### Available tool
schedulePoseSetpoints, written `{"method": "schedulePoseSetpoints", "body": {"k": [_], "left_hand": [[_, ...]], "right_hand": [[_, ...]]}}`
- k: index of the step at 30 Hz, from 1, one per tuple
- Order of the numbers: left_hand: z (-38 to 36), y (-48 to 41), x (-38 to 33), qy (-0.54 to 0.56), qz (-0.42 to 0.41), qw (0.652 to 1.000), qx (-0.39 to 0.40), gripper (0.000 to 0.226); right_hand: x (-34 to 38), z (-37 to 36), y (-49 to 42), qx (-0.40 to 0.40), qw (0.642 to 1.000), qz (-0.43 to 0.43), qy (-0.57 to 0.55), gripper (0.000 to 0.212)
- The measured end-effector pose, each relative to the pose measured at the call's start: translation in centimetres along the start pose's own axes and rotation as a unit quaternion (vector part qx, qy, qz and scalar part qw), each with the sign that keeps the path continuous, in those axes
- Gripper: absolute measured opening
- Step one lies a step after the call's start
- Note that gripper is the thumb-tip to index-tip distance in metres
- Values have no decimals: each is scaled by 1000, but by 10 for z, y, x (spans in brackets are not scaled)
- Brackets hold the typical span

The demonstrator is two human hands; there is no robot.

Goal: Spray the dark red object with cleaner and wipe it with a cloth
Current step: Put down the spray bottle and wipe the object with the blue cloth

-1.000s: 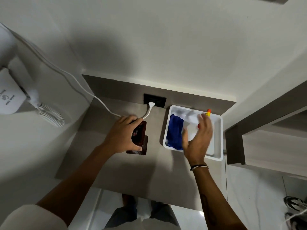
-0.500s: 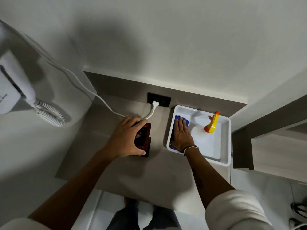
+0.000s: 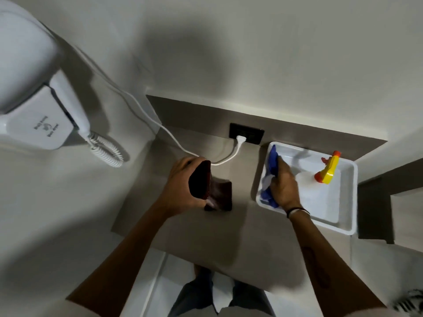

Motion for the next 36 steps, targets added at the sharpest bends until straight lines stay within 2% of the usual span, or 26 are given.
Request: {"method": "schedulePoseSetpoints", "body": {"k": [2, 3, 6, 8, 10, 12, 14, 17, 19, 22, 26, 28, 31, 34, 36], "left_hand": [[7, 13, 13, 41, 28, 998, -31, 105], [9, 19, 19, 54, 42, 997, -43, 105], [12, 35, 30, 82, 70, 992, -72, 105], [13, 39, 34, 97, 84, 989, -80, 106], [13, 40, 37, 98, 91, 987, -86, 104], [13, 42, 42, 98, 97, 987, -87, 105], [15, 46, 49, 90, 106, 986, -88, 109], [19, 51, 54, 83, 114, 985, -98, 112], [18, 52, 51, 92, 113, 985, -97, 110], [16, 49, 47, 105, 114, 983, -98, 109], [15, 47, 50, 91, 118, 986, -74, 114], [20, 50, 54, 81, 120, 986, -79, 115], [23, 52, 55, 75, 113, 987, -86, 111], [20, 49, 50, 83, 114, 987, -77, 112], [19, 46, 46, 84, 111, 987, -76, 113]], "right_hand": [[10, 5, 15, -34, 996, 6, -81, 71], [19, 6, 26, -41, 992, 12, -116, 77], [56, -5, 64, -29, 981, 70, -181, 79], [94, -26, 92, 16, 968, 138, -209, 80], [134, -57, 119, 69, 956, 226, -175, 87], [159, -91, 141, 111, 941, 302, -110, 103], [157, -108, 145, 110, 934, 337, -37, 113], [122, -109, 127, 138, 946, 288, 60, 101], [107, -105, 114, 159, 953, 245, 86, 92], [127, -106, 117, 169, 956, 241, 16, 99], [169, -112, 147, 154, 927, 327, -100, 116], [154, -115, 144, 153, 926, 341, -58, 120], [108, -111, 118, 142, 946, 285, 54, 98], [106, -108, 109, 167, 956, 239, 18, 96], [138, -111, 121, 159, 947, 273, -54, 107]]}}
Point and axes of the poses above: each hand's wrist, its own y-axis away from the middle knuckle, its own z-axis out of the back of the hand, x = y × z, the point moved 7 cm from there along -y, towards the middle knuckle, and after that the axes turned 1 degree about -x, right-handed, at the moved point
